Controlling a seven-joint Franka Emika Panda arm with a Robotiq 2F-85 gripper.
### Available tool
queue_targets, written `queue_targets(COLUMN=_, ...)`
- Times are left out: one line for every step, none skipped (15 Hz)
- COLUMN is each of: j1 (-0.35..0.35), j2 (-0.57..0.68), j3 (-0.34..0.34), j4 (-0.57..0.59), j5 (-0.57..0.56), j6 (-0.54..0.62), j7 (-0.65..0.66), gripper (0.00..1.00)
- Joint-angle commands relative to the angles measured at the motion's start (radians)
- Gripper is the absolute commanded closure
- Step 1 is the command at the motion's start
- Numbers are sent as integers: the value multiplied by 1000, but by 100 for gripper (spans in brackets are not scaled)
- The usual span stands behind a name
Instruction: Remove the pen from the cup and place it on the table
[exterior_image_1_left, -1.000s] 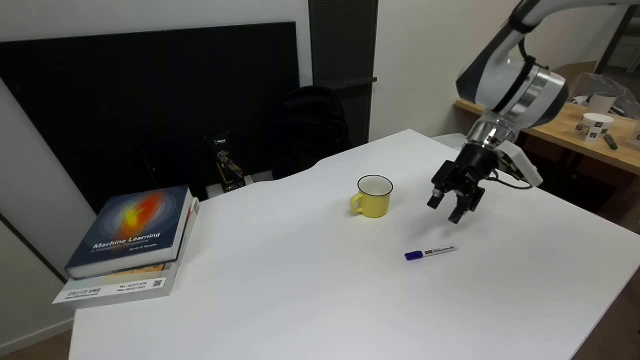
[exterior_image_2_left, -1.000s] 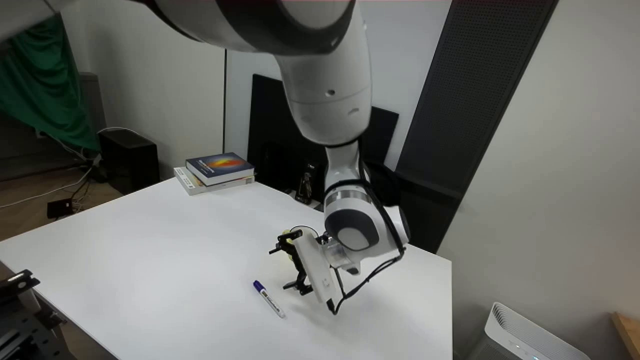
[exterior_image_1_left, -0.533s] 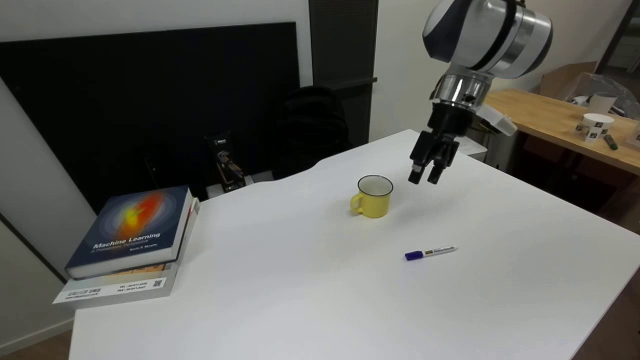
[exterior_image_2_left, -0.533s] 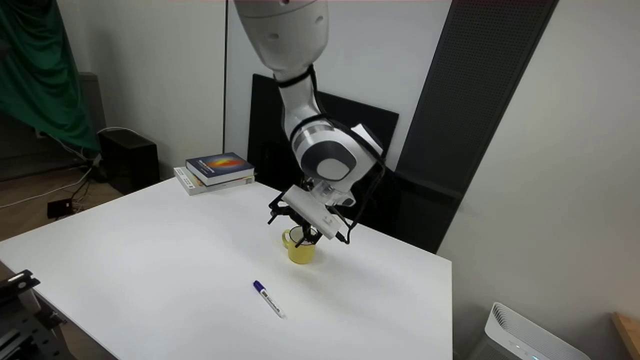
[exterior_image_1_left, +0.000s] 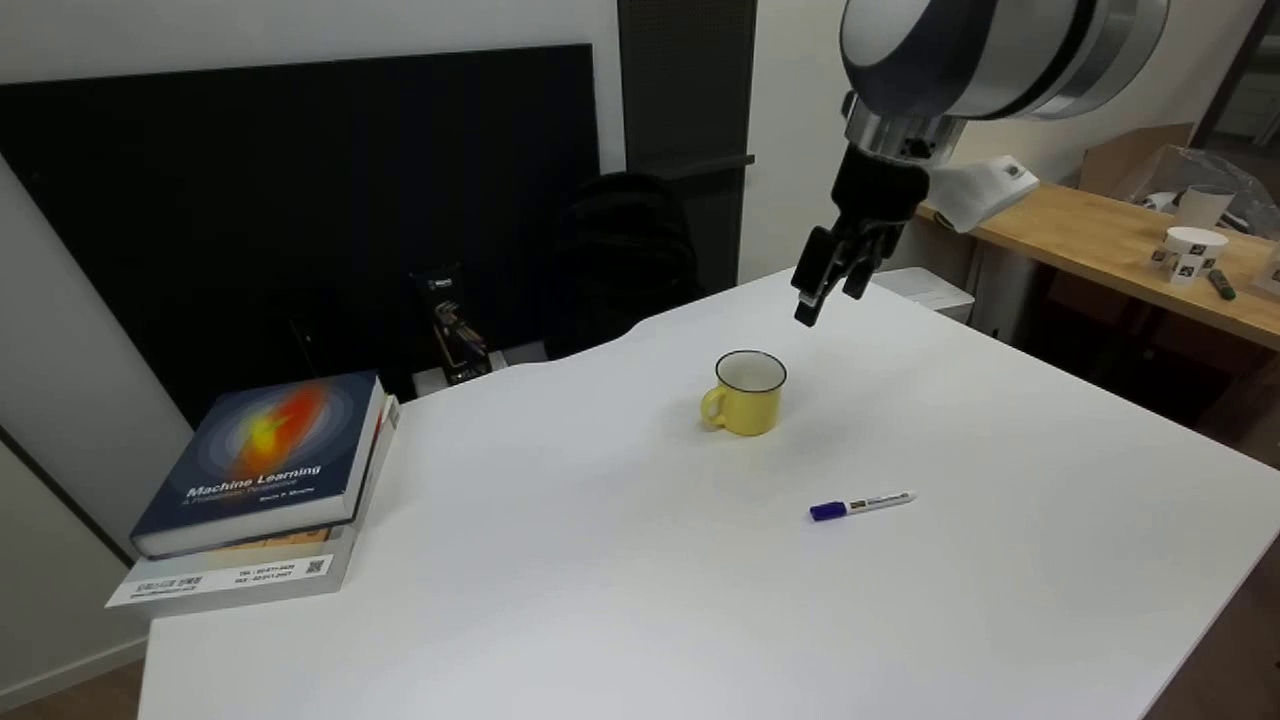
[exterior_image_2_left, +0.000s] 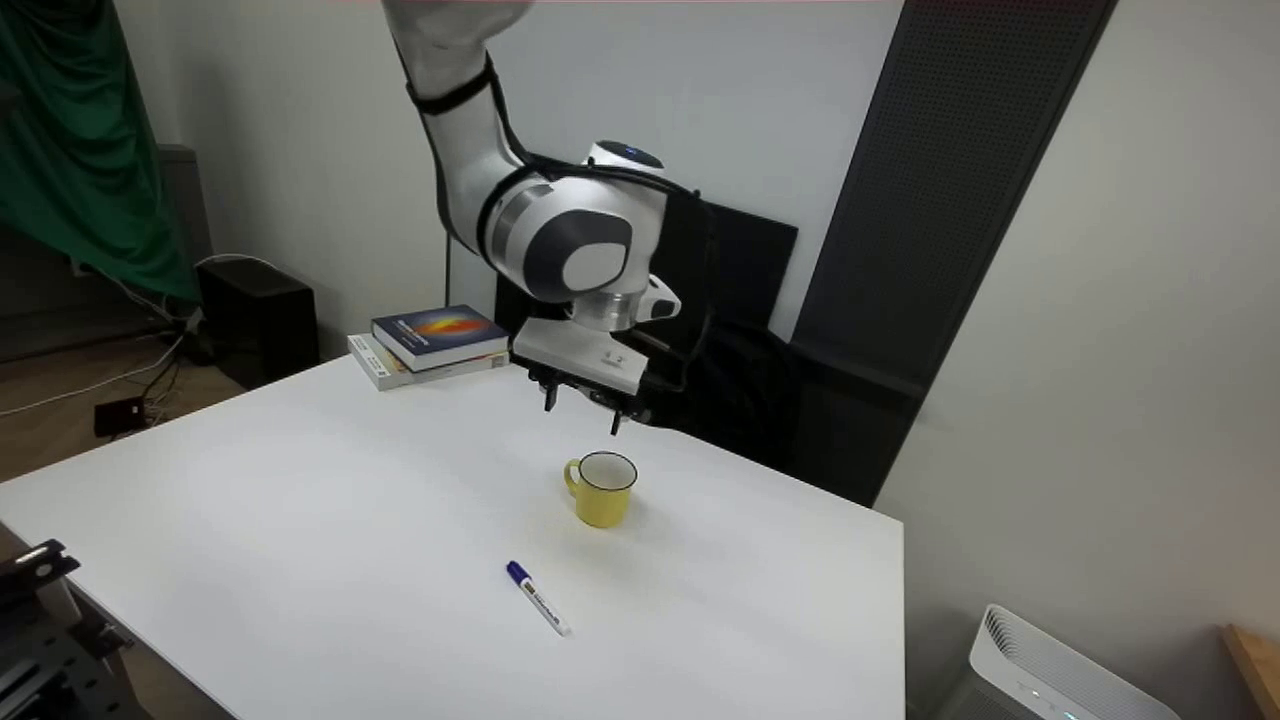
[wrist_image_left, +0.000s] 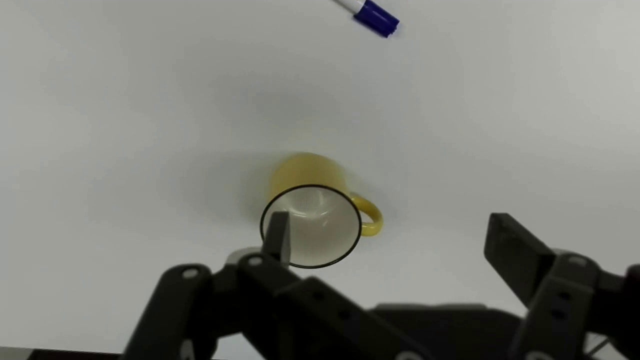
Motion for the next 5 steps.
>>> queue_targets(j1=182, j2=-68, j3=-185, j4=-91, j5=-133, j6=62, j7=267, gripper=0)
queue_targets(j1=30, j2=-28, j3=-34, j4=-42, j5=-142, j6=47, j7=185, gripper=0)
queue_targets(j1=48, j2=-34, j3=-50, j4=-49, j5=-168, j6=47, j7=212, gripper=0)
queue_targets(j1=35, j2=-32, j3=-31, j4=-49, j5=-170, j6=47, j7=208, gripper=0)
queue_targets(j1=21, j2=-30, j3=-17, j4=-49, j5=-170, j6=46, j7=204, gripper=0)
